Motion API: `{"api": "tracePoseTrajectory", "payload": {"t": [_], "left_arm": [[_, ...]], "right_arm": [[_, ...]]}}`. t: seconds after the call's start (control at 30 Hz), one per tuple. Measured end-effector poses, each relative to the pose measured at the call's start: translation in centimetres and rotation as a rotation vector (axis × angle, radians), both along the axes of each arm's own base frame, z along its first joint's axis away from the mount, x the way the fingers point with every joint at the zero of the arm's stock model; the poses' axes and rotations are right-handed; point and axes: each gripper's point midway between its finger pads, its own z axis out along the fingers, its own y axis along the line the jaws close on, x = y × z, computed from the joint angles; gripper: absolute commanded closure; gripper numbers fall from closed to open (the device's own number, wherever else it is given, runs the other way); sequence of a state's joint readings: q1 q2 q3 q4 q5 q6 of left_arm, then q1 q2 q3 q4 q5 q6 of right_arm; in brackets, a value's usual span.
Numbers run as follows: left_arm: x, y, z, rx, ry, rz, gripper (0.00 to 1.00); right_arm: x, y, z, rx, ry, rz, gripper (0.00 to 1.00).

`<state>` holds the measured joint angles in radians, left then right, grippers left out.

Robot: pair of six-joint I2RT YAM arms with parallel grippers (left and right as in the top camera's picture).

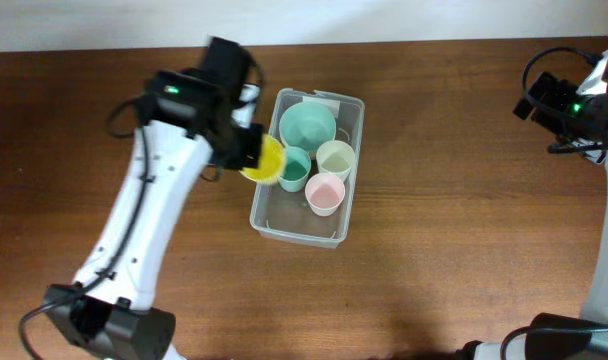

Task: Pack container
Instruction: 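Carry the yellow cup into the container's front-left corner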

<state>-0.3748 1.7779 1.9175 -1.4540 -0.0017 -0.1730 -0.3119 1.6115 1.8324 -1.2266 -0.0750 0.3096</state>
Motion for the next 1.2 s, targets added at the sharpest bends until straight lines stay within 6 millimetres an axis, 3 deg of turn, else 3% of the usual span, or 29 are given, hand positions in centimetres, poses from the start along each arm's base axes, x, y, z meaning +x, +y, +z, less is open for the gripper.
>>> {"api": "tracePoseTrajectory", "payload": {"t": [0.13, 0.33, 0.53, 0.63, 0.87, 1.0, 1.2], "left_arm": [[-1.5, -2.2, -2.7, 0.036, 0.047, -0.075, 0.99], [-0.9, -2.5, -8.3, 0.055, 0.051, -0.078, 0.99], [-1.0, -2.1, -11.5, 0.077, 0.059, -0.070, 0.99], [-0.7, -1.8, -11.9, 0.095, 0.045, -0.065, 0.99], [1.0, -2.0, -13.0, 0.113, 0.001, -0.052, 0.82], [1.1, -2.0, -13.1, 0.111, -0.001, -0.050, 0.67], [0.4, -1.7, -12.6, 0.126, 0.031, -0.050, 0.58]], "right_arm": [[0.0, 0.0, 0.0, 0.000, 0.000, -0.001, 0.01], [0.0, 0.0, 0.0, 0.000, 0.000, -0.001, 0.01], [0.0, 0.0, 0.0, 0.001, 0.000, -0.001, 0.01], [0.0, 0.0, 0.0, 0.000, 0.000, 0.000, 0.01], [0.0, 0.0, 0.0, 0.000, 0.000, -0.001, 0.01], [0.0, 0.0, 0.0, 0.000, 0.000, -0.001, 0.01], [0.0, 0.0, 0.0, 0.000, 0.000, 0.000, 0.01]]}}
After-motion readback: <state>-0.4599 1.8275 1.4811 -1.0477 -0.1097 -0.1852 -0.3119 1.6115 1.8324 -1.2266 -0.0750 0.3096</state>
